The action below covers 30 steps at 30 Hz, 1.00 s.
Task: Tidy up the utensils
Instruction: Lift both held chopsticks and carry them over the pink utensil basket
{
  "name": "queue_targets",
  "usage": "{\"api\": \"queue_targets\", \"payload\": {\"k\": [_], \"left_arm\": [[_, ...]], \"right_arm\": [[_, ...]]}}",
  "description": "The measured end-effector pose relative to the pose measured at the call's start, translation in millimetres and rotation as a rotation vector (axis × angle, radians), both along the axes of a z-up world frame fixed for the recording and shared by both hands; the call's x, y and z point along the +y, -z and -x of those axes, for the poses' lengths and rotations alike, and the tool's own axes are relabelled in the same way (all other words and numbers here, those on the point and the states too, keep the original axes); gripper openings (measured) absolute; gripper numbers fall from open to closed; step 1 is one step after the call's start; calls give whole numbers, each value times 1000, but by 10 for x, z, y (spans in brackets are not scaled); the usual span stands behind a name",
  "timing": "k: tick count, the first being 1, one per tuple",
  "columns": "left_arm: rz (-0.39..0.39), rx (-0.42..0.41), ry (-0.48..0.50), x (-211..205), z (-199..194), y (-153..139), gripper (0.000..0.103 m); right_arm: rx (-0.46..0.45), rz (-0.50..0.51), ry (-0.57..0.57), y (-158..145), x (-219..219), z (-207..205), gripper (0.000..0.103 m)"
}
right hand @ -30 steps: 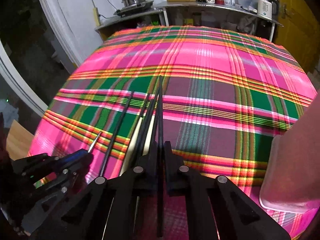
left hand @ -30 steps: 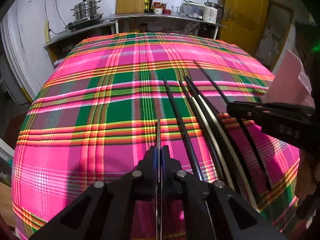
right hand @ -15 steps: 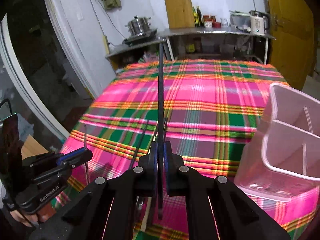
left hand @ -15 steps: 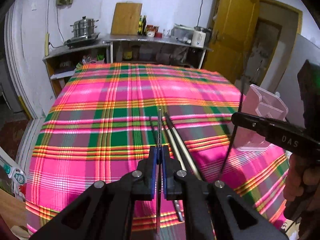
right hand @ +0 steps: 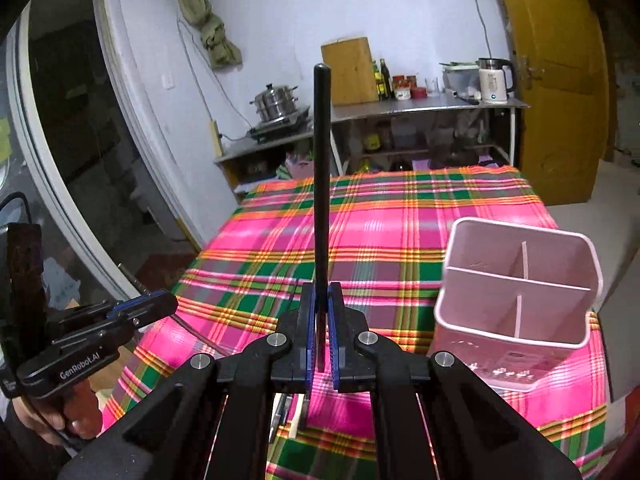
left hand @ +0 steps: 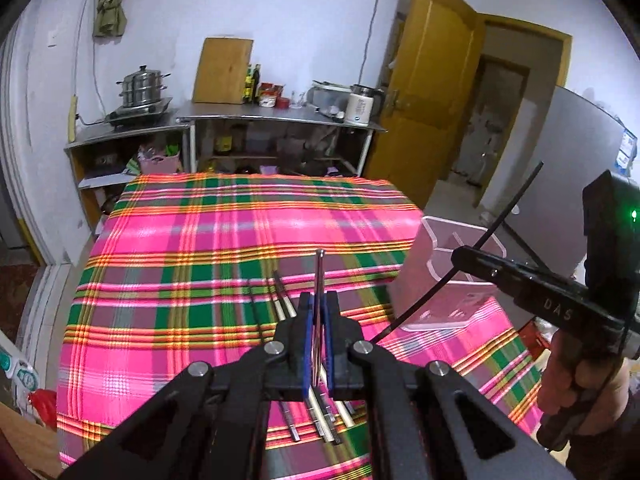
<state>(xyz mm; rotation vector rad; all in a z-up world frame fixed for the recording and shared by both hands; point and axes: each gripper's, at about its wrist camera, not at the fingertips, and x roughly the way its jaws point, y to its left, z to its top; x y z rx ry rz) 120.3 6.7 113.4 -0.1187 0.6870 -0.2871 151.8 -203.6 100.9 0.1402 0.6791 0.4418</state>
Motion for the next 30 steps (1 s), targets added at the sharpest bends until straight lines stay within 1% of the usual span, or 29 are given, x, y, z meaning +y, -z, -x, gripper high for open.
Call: {"api": "queue_targets", "payload": {"k": [6, 13, 16, 22, 26, 30], "left_arm": [[19, -8, 66, -276, -93, -198, 6], [44, -33, 164, -732, -259, -437, 6], [67, -49, 200, -932, -367, -549, 6], [111, -80, 231, -1179, -615, -690, 6], [126, -89, 234, -1303, -774, -688, 6], [119, -62, 232, -1402, -920, -542, 6]], "right_arm": [[-22, -20, 37, -132, -242, 66, 6], [-61, -46, 121, -326, -662, 94, 6], [-76, -57, 161, -404, -850, 71, 6], [-95, -85, 238, -473, -1165, -2, 6], [-86, -95, 264, -425, -1282, -53, 6], [-54, -98, 270, -287, -1300, -163, 6]]}}
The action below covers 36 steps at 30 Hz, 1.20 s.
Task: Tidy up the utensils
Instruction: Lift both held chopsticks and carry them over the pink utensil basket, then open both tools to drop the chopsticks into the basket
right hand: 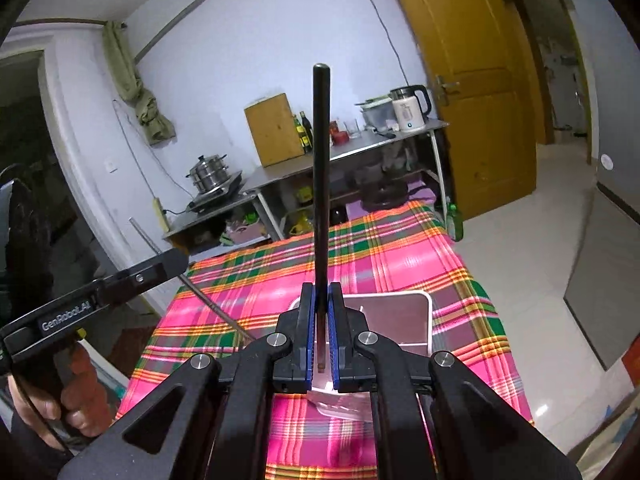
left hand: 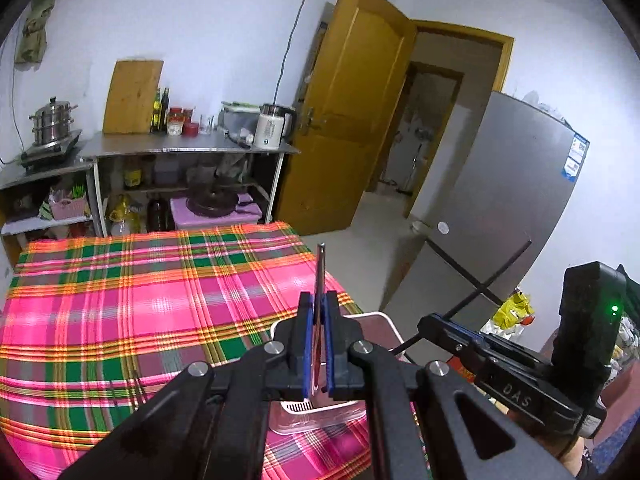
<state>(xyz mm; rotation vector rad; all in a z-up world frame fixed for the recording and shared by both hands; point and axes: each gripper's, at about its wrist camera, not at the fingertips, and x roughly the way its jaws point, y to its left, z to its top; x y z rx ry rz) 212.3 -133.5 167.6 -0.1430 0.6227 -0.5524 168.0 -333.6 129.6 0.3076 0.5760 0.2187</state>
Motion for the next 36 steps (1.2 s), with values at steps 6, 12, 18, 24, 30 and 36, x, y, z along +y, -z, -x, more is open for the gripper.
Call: {"api": "queue_targets", "payload": {"k": [6, 12, 18, 24, 30, 36], "left_arm": [[-37, 69, 1, -82, -129, 348, 6], [-76, 124, 2, -133, -170, 623, 6], [-83, 142, 5, -134, -168, 730, 6], [-64, 137, -7, -55, -158, 723, 22], [-29, 115, -35, 124, -8, 680, 45], [-6, 75, -69, 350, 233, 651, 45]], "right_arm": [[64, -5, -4, 262, -2, -134, 6], [136, -12, -5, 520, 5, -227, 6], [171, -15, -8, 624, -5, -265, 6], [159, -12, 22, 601, -71, -230, 13], [125, -33, 40, 539, -110, -85, 23], [105, -31, 40, 536, -101, 108, 24]]}}
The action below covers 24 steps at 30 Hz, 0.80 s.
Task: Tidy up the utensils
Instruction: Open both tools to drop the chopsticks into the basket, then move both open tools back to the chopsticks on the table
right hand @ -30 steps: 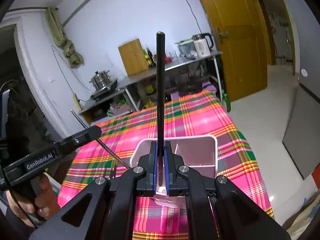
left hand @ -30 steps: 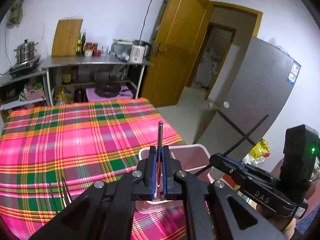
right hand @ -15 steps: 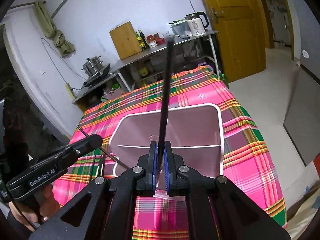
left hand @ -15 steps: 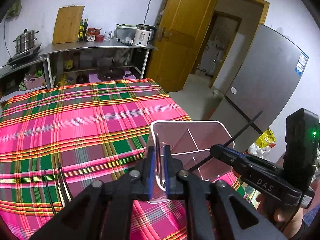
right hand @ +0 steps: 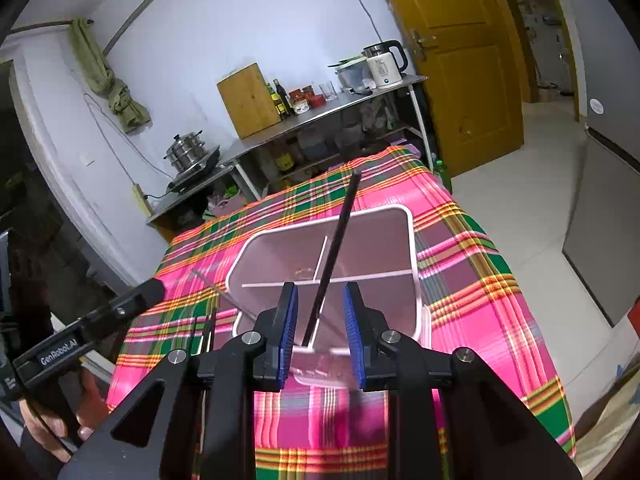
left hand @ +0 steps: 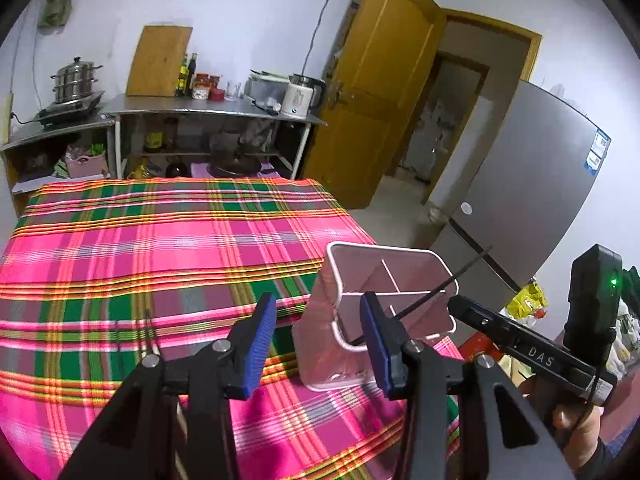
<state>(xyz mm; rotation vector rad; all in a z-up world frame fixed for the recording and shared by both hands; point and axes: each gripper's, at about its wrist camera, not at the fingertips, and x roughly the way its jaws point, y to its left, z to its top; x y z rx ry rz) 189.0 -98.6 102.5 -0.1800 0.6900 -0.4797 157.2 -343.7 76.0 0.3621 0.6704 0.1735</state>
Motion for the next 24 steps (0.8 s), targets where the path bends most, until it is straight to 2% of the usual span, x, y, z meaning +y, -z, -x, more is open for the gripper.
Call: {"api": "queue_targets", "payload": {"k": [3, 8, 19, 24], "left_arm": [[21, -25, -25, 145, 140, 6, 45], [-26, -69, -64, 335, 391, 66, 45], [-72, -20, -214, 828, 859, 396, 45], [-82, 7, -275, 1042, 952, 518, 45]], "right_arm": [[-9, 4, -3, -3, 38, 124, 24], [-23, 5, -49, -1, 170, 288, 24], [-32, 36, -152, 85, 567, 588, 24], [-31, 50, -195, 112, 750, 631, 24]]}}
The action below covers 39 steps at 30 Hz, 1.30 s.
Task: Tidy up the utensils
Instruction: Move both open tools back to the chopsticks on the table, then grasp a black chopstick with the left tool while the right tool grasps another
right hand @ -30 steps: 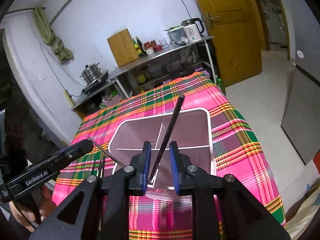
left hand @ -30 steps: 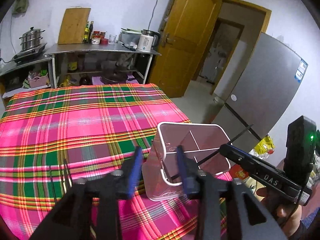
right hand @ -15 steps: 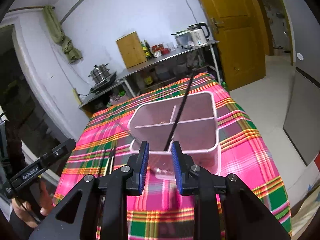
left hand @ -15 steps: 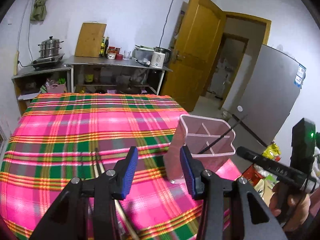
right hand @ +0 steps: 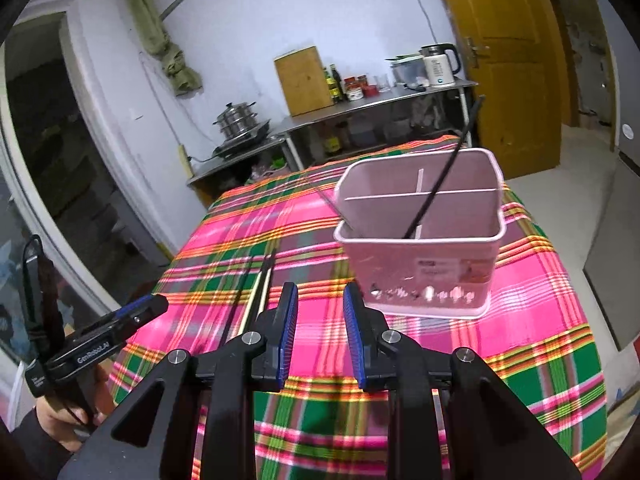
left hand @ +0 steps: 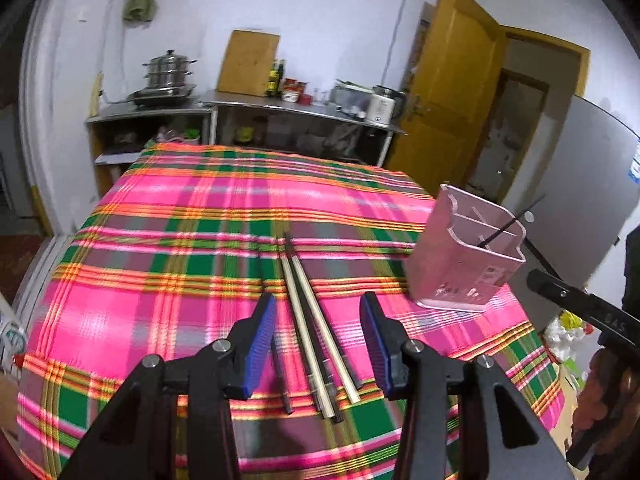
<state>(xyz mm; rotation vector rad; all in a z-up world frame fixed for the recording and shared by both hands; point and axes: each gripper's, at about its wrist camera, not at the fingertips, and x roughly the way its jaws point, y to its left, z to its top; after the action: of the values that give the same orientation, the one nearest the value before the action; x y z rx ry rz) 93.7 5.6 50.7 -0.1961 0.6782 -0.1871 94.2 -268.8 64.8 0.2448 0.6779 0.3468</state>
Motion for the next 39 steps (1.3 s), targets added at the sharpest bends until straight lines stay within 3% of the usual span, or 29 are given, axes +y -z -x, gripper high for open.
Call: {"api": "queue_targets", "payload": {"k": [11, 15, 29, 35, 39], "left_arm": [[-6, 127, -18, 151, -143, 403, 45], [-2, 173, -12, 168, -294, 568, 41], [-42, 234, -10, 186, -903, 942, 36], [-96, 214, 9, 112, -989, 983, 31], [-126, 205, 0, 128, -973, 989, 19]], "right_arm": [[66, 43, -85, 234, 371, -94, 24], [95, 61, -109, 355, 500, -179, 24], [201, 108, -191, 857, 1053, -768, 17], [227, 128, -208, 1013, 1246, -1060, 15], [247, 137, -217, 1110, 1351, -1223, 14]]}}
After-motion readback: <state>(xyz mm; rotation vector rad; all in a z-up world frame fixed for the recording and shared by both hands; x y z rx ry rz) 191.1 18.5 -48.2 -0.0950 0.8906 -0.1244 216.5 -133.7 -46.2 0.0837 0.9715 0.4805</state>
